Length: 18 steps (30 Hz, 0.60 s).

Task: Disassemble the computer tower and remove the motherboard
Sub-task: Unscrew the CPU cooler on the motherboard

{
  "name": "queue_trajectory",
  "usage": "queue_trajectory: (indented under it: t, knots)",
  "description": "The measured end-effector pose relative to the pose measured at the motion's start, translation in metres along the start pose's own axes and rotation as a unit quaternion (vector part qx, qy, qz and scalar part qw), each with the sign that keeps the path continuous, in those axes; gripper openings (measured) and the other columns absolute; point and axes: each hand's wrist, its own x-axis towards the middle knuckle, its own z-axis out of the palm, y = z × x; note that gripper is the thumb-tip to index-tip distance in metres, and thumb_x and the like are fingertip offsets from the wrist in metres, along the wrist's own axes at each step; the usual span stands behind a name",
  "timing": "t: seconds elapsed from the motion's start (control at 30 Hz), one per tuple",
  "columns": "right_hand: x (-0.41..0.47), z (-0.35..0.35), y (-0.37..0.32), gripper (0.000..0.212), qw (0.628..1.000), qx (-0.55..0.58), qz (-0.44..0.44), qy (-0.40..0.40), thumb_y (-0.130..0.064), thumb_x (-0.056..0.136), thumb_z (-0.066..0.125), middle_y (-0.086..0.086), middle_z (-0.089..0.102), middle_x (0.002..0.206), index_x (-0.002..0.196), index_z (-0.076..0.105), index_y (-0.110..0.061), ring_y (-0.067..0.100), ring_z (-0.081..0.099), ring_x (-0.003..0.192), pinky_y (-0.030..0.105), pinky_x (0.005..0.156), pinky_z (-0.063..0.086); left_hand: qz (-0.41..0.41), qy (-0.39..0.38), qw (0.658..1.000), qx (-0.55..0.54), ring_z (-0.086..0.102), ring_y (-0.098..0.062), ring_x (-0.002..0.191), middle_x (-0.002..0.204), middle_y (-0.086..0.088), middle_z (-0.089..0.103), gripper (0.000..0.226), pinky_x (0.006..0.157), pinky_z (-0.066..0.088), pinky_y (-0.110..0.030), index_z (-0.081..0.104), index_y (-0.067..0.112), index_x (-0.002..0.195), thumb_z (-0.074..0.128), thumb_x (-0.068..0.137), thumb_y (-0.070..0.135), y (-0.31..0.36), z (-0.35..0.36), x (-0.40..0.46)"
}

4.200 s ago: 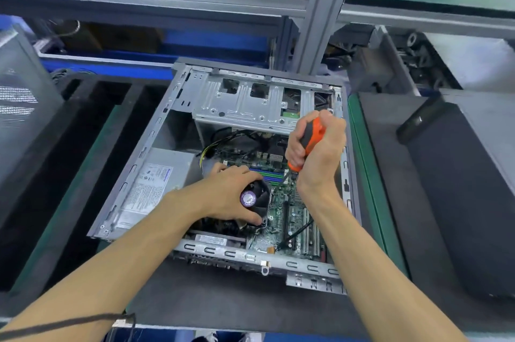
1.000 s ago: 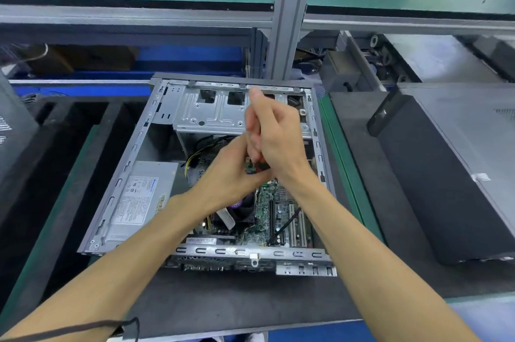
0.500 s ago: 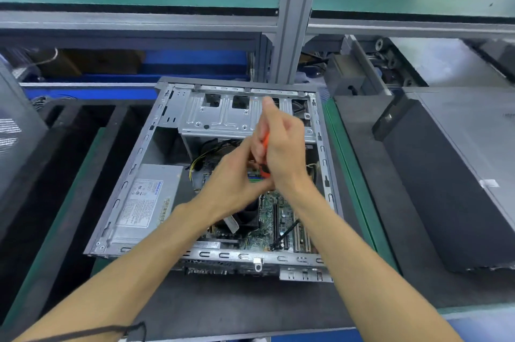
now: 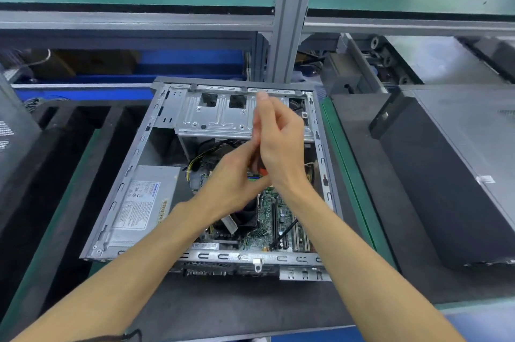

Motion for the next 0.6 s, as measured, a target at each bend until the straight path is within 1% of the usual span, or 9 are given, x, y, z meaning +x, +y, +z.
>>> queue_trajectory:
  t: [0.1, 0.17, 0.27, 0.33, 0.37, 0.43, 0.5, 0.53, 0.6]
  knots:
    - [0.012, -0.013, -0.002, 0.042, 0.991, 0.093, 0.056, -0.077, -0.03, 0.105, 0.045, 0.001, 0.039, 0.042, 0.067, 0.054, -0.015, 0.018, 0.036, 0.033, 0.028, 0.041, 0.033, -0.028, -0.062, 0.988, -0.138, 0.068, -0.014, 0.1, 0.103, 0.006, 0.067, 0.034, 0.09, 0.056, -0.034, 0.046, 0.013, 0.117, 0.067, 0.091, 0.015, -0.003, -0.004, -0.005]
    - [0.015, -0.017, -0.002, 0.041, 0.986, 0.103, 0.074, -0.11, -0.032, 0.104, 0.047, 0.001, 0.04, 0.041, 0.067, 0.057, -0.016, 0.018, 0.037, 0.032, 0.025, 0.042, 0.038, -0.025, -0.064, 0.991, -0.117, 0.07, -0.014, 0.099, 0.105, 0.006, 0.071, 0.028, 0.092, 0.055, -0.037, 0.052, 0.016, 0.117, 0.065, 0.093, 0.012, -0.004, -0.009, -0.004]
    - [0.011, -0.014, 0.001, 0.034, 0.997, 0.048, 0.033, -0.051, -0.032, 0.102, 0.055, 0.006, 0.057, 0.054, 0.073, 0.059, -0.015, 0.019, 0.053, 0.048, 0.024, 0.054, 0.048, -0.022, -0.036, 0.997, -0.07, 0.071, -0.013, 0.085, 0.092, 0.009, 0.073, 0.012, 0.084, 0.056, -0.041, 0.066, 0.024, 0.098, 0.072, 0.089, 0.018, -0.005, -0.013, 0.001]
    - [0.005, -0.011, 0.004, 0.025, 1.0, 0.027, 0.009, 0.005, -0.029, 0.099, 0.062, 0.007, 0.06, 0.068, 0.081, 0.058, -0.013, 0.016, 0.056, 0.062, 0.022, 0.063, 0.049, -0.013, -0.003, 0.999, -0.052, 0.066, -0.007, 0.076, 0.079, 0.011, 0.07, 0.013, 0.074, 0.055, -0.034, 0.062, 0.027, 0.085, 0.074, 0.084, 0.031, -0.005, -0.013, 0.002]
    - [0.0, -0.008, 0.006, 0.024, 1.0, 0.019, 0.012, 0.019, -0.031, 0.098, 0.064, 0.006, 0.057, 0.071, 0.082, 0.057, -0.015, 0.016, 0.054, 0.064, 0.025, 0.062, 0.047, -0.009, 0.017, 0.999, -0.034, 0.064, -0.007, 0.072, 0.075, 0.01, 0.067, 0.019, 0.069, 0.052, -0.031, 0.059, 0.026, 0.084, 0.072, 0.08, 0.039, -0.005, -0.011, 0.002]
    - [-0.009, -0.002, 0.009, 0.031, 0.999, 0.015, 0.026, 0.024, -0.038, 0.097, 0.06, 0.005, 0.049, 0.065, 0.076, 0.053, -0.017, 0.021, 0.046, 0.058, 0.032, 0.056, 0.041, -0.006, 0.029, 1.0, -0.003, 0.062, -0.01, 0.071, 0.077, 0.006, 0.065, 0.033, 0.067, 0.051, -0.033, 0.058, 0.019, 0.095, 0.064, 0.075, 0.044, -0.004, -0.006, 0.001]
    - [-0.012, -0.001, 0.009, 0.041, 0.999, 0.022, 0.02, 0.013, -0.038, 0.1, 0.051, 0.01, 0.044, 0.057, 0.067, 0.05, -0.013, 0.024, 0.043, 0.051, 0.031, 0.052, 0.038, -0.01, 0.004, 1.0, 0.004, 0.064, -0.014, 0.077, 0.087, 0.003, 0.065, 0.042, 0.072, 0.054, -0.04, 0.055, 0.016, 0.108, 0.061, 0.075, 0.042, -0.004, -0.001, 0.0]
    - [-0.01, -0.002, 0.008, 0.045, 0.999, 0.031, 0.017, -0.005, -0.035, 0.101, 0.047, 0.014, 0.045, 0.054, 0.063, 0.051, -0.012, 0.021, 0.044, 0.05, 0.03, 0.051, 0.038, -0.015, -0.019, 0.999, -0.021, 0.066, -0.011, 0.083, 0.094, 0.006, 0.065, 0.042, 0.077, 0.056, -0.037, 0.052, 0.019, 0.114, 0.063, 0.079, 0.038, -0.004, -0.001, -0.001]
    - [-0.004, -0.008, 0.003, 0.05, 0.996, 0.053, 0.039, -0.063, -0.03, 0.103, 0.043, 0.011, 0.047, 0.05, 0.056, 0.052, -0.015, 0.017, 0.044, 0.049, 0.027, 0.053, 0.039, -0.023, -0.073, 0.992, -0.102, 0.066, -0.004, 0.098, 0.107, 0.017, 0.064, 0.04, 0.089, 0.054, -0.024, 0.047, 0.024, 0.125, 0.064, 0.088, 0.026, -0.007, -0.002, -0.003]
